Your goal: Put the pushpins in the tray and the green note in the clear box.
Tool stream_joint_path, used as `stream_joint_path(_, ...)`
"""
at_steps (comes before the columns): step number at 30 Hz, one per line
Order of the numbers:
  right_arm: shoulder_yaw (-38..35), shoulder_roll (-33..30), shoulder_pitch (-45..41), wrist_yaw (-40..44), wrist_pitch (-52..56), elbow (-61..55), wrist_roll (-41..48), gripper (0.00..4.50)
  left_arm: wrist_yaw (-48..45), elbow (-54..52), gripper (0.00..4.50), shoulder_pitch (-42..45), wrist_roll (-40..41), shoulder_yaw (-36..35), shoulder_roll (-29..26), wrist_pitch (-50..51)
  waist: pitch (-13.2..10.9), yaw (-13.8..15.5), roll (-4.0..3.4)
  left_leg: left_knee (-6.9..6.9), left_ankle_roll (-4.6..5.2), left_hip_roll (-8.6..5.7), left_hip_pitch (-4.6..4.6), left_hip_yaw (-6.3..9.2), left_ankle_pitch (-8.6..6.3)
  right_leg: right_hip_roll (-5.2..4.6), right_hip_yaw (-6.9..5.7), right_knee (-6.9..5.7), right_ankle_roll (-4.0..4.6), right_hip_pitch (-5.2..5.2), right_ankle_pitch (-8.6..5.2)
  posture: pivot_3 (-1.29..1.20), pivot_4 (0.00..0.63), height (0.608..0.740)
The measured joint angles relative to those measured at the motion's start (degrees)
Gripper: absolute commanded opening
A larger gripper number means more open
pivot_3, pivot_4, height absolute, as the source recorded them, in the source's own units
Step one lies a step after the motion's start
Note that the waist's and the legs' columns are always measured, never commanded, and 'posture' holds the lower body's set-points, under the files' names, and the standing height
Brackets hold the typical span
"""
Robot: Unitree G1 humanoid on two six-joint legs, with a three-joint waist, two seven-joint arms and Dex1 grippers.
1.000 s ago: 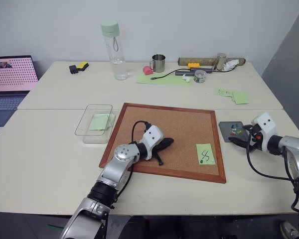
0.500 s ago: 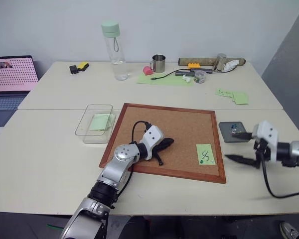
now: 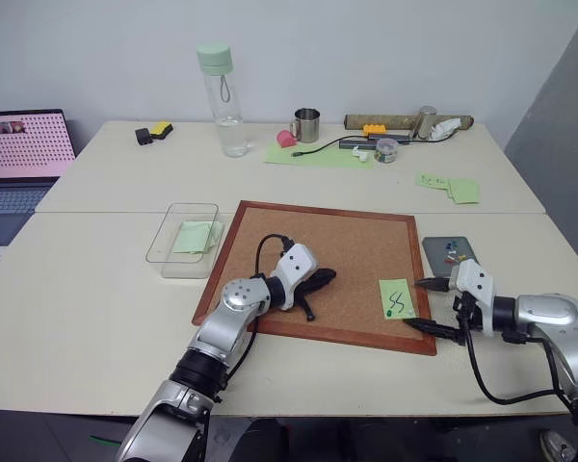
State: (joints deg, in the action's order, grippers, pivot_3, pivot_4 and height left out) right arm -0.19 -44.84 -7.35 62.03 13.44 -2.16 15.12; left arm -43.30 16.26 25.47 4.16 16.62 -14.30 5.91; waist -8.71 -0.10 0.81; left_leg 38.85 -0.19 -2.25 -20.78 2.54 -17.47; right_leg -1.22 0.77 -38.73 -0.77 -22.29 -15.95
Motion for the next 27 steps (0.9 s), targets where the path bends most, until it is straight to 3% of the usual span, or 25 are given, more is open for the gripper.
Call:
stream_joint_path(9,1.5,0.1,-0.1,0.8,-1.9,1.3,-0.5,1.50,0.1,-0.4,0.00,-0.2,0.0,0.0,-0.1,0.1,0.0,0.0,0.00,-0.01,0.00,0.00,0.00,0.01,0.00,0.00,-0.01,0.01,0.00,0.00,0.00,0.00,0.150,0.740)
stream_joint_path(17,1.5,0.1,1.6,1.8,-2.8,0.2,-0.3,0.07,0.1,-0.5,0.00,-0.3,0.0,0.0,-0.2,0.1,0.0,0.0,0.01,-0.01,0.00,0.00,0.00,0.03,0.00,0.00,-0.02,0.04,0.00,0.03,0.00,0.00,0.150,0.740)
stream_joint_path(27,1.1,0.1,2.1,1.5,-0.8,-0.4,1.9,0.07,0.1,-0.4,0.00,-0.3,0.0,0.0,-0.2,0.1,0.0,0.0,0.00,-0.01,0.00,0.00,-0.01,0.05,0.00,0.00,-0.03,0.04,0.00,0.03,0.00,0.00,0.150,0.740)
